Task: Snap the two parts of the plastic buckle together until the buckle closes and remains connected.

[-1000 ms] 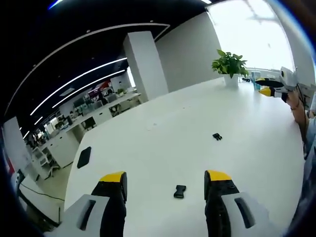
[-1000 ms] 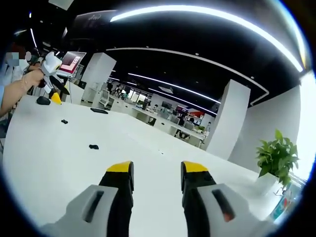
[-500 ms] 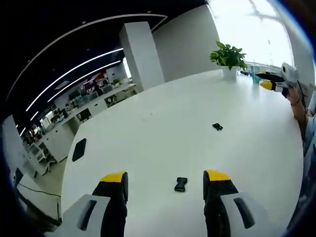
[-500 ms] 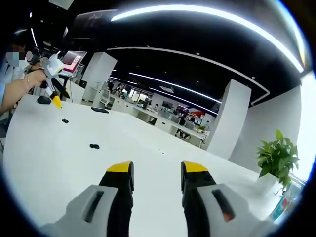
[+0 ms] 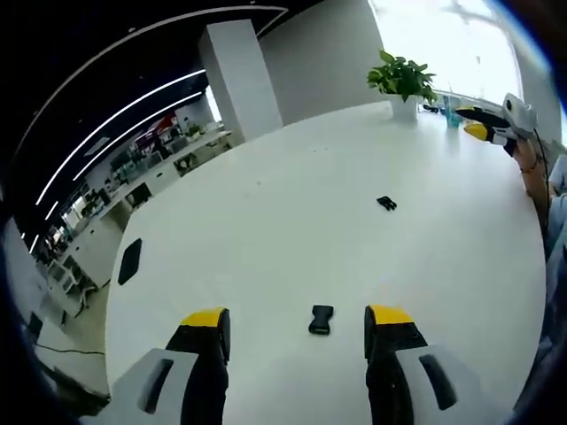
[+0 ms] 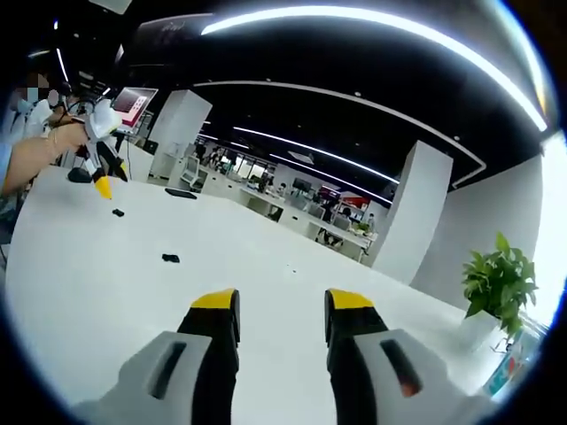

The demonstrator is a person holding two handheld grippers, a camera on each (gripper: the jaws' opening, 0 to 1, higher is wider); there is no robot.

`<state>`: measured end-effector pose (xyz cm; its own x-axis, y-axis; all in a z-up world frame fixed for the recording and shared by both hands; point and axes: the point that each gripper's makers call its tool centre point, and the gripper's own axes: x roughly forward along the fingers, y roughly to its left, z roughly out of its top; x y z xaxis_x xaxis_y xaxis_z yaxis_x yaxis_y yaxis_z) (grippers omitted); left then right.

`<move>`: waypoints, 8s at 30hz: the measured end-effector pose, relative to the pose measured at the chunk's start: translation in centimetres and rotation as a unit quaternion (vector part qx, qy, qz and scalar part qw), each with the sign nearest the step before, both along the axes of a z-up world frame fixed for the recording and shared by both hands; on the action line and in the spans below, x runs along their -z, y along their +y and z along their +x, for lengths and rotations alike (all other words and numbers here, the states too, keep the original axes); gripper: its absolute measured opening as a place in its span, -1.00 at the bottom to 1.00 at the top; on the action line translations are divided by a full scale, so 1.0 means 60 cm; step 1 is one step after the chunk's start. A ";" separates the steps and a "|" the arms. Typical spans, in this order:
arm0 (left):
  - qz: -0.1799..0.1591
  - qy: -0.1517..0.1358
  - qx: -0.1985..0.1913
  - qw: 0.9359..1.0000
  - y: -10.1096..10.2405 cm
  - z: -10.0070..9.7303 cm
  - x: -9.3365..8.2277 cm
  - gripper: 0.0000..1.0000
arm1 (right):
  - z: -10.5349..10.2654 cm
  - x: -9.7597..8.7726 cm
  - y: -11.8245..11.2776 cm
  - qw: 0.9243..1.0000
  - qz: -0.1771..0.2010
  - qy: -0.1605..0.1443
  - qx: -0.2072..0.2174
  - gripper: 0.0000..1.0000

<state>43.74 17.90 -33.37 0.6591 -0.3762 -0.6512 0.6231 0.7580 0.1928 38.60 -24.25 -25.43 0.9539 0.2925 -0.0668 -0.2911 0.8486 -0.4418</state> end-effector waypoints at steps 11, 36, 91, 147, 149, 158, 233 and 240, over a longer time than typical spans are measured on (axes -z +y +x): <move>0.020 0.024 0.015 0.999 -0.006 -0.001 0.017 0.20 | -0.001 0.001 0.003 1.000 -0.001 0.002 -0.003 -0.23; 0.049 0.061 0.044 0.996 -0.013 0.004 0.040 -0.08 | -0.002 -0.001 0.002 1.000 -0.004 0.001 -0.003 -0.23; 0.015 0.180 0.083 0.980 -0.027 -0.001 0.082 -0.44 | -0.004 0.005 0.006 1.000 -0.012 0.006 -0.008 -0.24; 0.019 0.185 0.092 0.978 -0.030 0.003 0.081 -0.80 | -0.004 0.001 0.010 1.000 -0.014 0.000 -0.012 -0.24; 0.017 0.188 0.089 0.978 -0.031 0.001 0.082 -0.81 | -0.004 0.001 0.011 1.000 -0.014 0.000 -0.013 -0.24; 0.018 0.185 0.088 0.979 -0.033 0.002 0.080 -0.82 | -0.004 0.004 0.011 1.000 -0.015 0.001 -0.013 -0.24; 0.091 0.206 0.215 0.950 -0.117 -0.089 0.077 -0.83 | -0.004 0.005 0.013 1.000 -0.018 0.003 -0.016 -0.24; 0.102 0.211 0.225 0.946 -0.121 -0.098 0.077 -0.83 | -0.003 0.005 0.014 1.000 -0.019 0.003 -0.015 -0.24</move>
<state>37.85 10.64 -38.00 0.1275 -0.3945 -0.9100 0.9278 0.3718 -0.0312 38.42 -23.43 -25.75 0.9442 0.3182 -0.0849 -0.3193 0.8219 -0.4717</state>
